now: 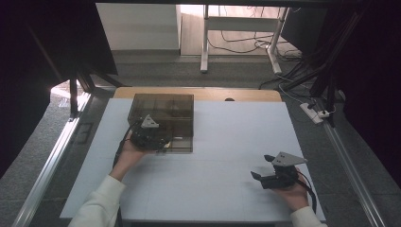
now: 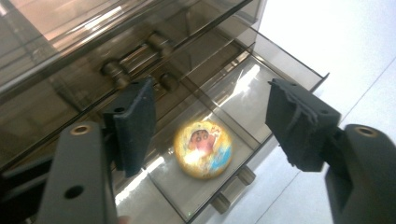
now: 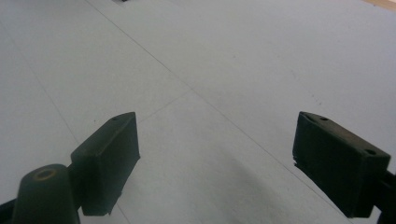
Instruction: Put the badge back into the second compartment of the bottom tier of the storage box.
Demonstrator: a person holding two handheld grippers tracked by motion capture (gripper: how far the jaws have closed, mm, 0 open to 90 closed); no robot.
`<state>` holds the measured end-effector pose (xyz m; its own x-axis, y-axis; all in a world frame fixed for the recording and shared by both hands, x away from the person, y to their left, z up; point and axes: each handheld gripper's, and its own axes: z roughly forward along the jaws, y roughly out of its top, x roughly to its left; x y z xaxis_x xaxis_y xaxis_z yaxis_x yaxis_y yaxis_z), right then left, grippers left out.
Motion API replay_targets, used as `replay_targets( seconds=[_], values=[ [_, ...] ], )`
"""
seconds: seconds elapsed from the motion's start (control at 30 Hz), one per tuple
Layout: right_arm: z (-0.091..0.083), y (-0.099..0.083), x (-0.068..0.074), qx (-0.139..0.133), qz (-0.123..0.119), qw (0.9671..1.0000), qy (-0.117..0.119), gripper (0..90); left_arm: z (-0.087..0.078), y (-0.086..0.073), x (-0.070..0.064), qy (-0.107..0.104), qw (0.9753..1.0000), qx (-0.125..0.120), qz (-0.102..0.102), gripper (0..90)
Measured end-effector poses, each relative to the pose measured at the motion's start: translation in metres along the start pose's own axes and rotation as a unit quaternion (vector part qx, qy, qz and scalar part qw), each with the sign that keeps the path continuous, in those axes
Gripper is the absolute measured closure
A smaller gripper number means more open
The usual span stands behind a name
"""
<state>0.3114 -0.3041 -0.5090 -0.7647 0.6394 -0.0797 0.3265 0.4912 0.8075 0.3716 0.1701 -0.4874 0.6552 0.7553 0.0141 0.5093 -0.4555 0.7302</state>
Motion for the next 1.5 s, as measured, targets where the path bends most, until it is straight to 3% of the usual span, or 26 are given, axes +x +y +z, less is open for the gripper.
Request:
replay_targets(
  seconds=[0.47, 0.87, 1.17, 1.5],
  values=[
    [-0.001, 0.000, 0.000, -0.002, 0.000, 1.0000, -0.001, 14.5, -0.003, -0.001, 0.000, -0.010, 0.9999, -0.005, -0.006, 29.5],
    [-0.002, 0.000, 0.000, -0.003, -0.001, 1.0000, -0.002, 14.5, -0.022, -0.014, 0.000, -0.012, 0.9995, -0.023, -0.017, 28.9],
    [-0.003, 0.000, 0.000, -0.005, 0.000, 1.0000, -0.002, 14.5, -0.037, -0.022, -0.008, -0.026, 0.9987, -0.040, -0.018, 28.2],
    [-0.005, 0.000, 0.000, -0.005, -0.001, 1.0000, -0.003, 14.5, -0.045, -0.039, -0.022, -0.031, 0.9988, -0.037, -0.011, 27.3]
  ],
)
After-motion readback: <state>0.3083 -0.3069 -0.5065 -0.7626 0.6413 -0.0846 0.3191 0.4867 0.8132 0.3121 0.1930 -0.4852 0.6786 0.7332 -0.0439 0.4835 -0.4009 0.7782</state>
